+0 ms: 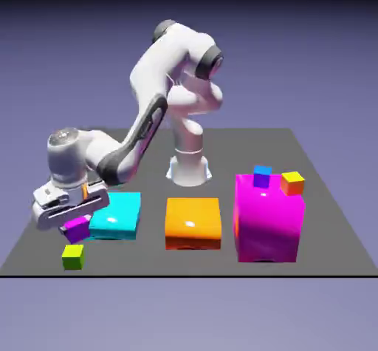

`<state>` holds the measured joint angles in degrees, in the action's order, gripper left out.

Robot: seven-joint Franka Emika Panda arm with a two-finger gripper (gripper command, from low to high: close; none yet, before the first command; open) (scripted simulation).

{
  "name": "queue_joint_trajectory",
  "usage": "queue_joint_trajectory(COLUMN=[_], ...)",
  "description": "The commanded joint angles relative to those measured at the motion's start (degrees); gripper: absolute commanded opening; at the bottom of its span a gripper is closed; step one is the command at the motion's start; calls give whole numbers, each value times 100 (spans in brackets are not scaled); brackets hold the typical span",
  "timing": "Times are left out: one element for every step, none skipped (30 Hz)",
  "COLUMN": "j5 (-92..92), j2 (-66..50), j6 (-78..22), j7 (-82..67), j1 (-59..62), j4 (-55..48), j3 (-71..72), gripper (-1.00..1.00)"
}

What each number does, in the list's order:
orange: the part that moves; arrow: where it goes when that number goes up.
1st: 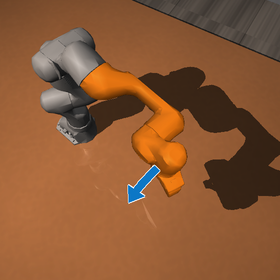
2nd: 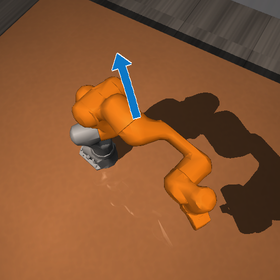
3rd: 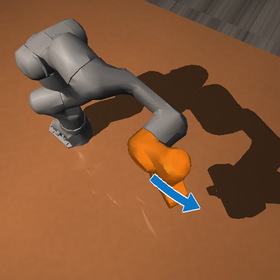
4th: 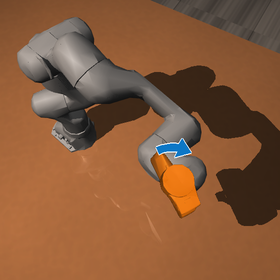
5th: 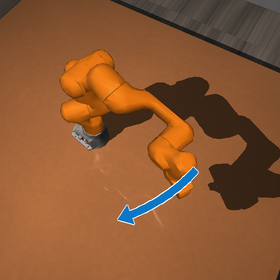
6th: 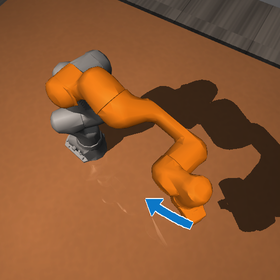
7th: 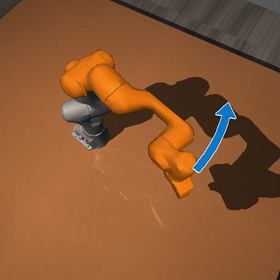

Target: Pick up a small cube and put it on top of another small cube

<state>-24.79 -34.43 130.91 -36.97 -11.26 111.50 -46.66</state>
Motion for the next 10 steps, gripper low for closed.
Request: queue_joint_trajectory(j5=[-164, -330, -497, -549, -549, -549, -383, -216, -49, 3], j2=[-207, -415, -622, -687, -687, -687, -480, -273, -65, 0], j6=[203, 399, 595, 657, 657, 657, 461, 264, 68, 6], j7=[-94, -190, -286, -316, -316, -316, -221, -124, -28, 2], j1=[139, 279, 418, 462, 462, 462, 322, 183, 44, 0], j4=[-3, -6, -9, -10, -10, -10, -7, -4, -1, 0], j3=[174, 348, 523, 577, 577, 577, 403, 229, 55, 0], gripper=[-100, -100, -100, -100, 100, 100, 100, 100, 100, 100])
